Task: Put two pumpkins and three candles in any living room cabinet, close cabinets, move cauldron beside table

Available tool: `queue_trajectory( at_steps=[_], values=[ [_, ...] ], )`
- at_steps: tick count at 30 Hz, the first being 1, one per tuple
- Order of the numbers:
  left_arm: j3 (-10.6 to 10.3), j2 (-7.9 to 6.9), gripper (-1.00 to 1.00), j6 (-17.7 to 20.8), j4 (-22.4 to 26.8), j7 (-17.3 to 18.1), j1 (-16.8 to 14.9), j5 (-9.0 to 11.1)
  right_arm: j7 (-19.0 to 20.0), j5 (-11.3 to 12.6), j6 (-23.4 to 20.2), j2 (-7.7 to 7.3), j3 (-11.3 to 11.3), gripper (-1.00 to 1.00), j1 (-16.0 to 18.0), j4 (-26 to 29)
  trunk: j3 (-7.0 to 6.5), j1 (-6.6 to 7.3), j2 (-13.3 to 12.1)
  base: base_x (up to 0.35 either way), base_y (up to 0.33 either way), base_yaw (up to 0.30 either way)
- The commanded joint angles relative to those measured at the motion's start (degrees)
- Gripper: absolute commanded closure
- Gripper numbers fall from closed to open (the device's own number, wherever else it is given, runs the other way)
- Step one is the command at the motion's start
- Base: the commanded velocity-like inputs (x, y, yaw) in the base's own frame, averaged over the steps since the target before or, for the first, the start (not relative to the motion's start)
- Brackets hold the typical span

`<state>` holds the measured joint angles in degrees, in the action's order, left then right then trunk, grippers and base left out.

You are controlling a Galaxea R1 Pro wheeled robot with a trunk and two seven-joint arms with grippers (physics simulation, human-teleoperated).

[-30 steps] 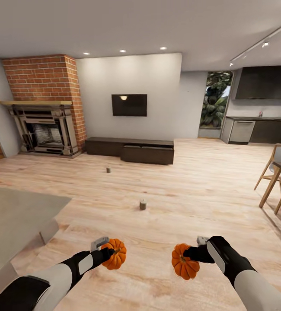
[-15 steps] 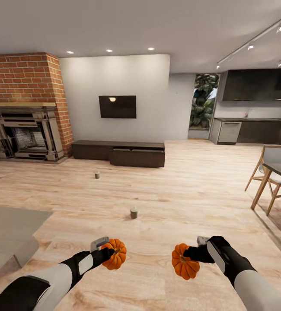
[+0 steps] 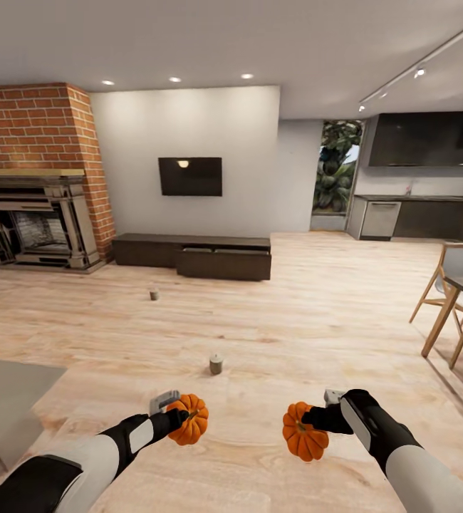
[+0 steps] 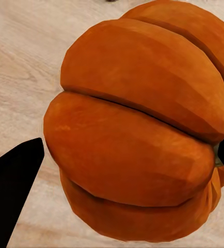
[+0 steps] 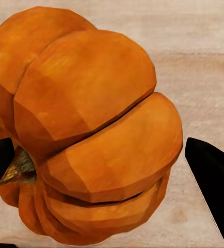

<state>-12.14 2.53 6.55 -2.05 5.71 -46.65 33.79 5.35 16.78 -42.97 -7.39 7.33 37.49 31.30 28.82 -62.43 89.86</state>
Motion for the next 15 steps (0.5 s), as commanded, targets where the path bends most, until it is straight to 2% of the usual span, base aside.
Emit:
queue_trajectory(
  at_steps=[1, 4, 11, 15],
  values=[
    [-0.3, 0.02, 1.0, 0.0, -0.1, 0.3, -0.1, 0.7, 0.1, 0.3, -0.2, -0.08, 0.3, 1.0, 0.0, 0.1, 0.06, -0.03, 0.0, 0.334, -0.093, 0.0],
    [-0.3, 0.02, 1.0, 0.0, -0.1, 0.3, -0.1, 0.7, 0.1, 0.3, -0.2, -0.08, 0.3, 1.0, 0.0, 0.1, 0.02, -0.03, 0.0, 0.334, -0.101, -0.091],
    [-0.3, 0.02, 1.0, 0.0, -0.2, 0.3, -0.1, 0.7, 0.1, 0.3, -0.2, -0.08, 0.3, 1.0, 0.0, 0.1, -0.2, -0.03, 0.0, 0.321, -0.161, -0.217],
    [-0.3, 0.02, 1.0, 0.0, -0.1, 0.3, -0.1, 0.7, 0.1, 0.3, -0.2, -0.08, 0.3, 1.0, 0.0, 0.1, -0.24, -0.03, 0.0, 0.297, -0.213, -0.078]
  ],
)
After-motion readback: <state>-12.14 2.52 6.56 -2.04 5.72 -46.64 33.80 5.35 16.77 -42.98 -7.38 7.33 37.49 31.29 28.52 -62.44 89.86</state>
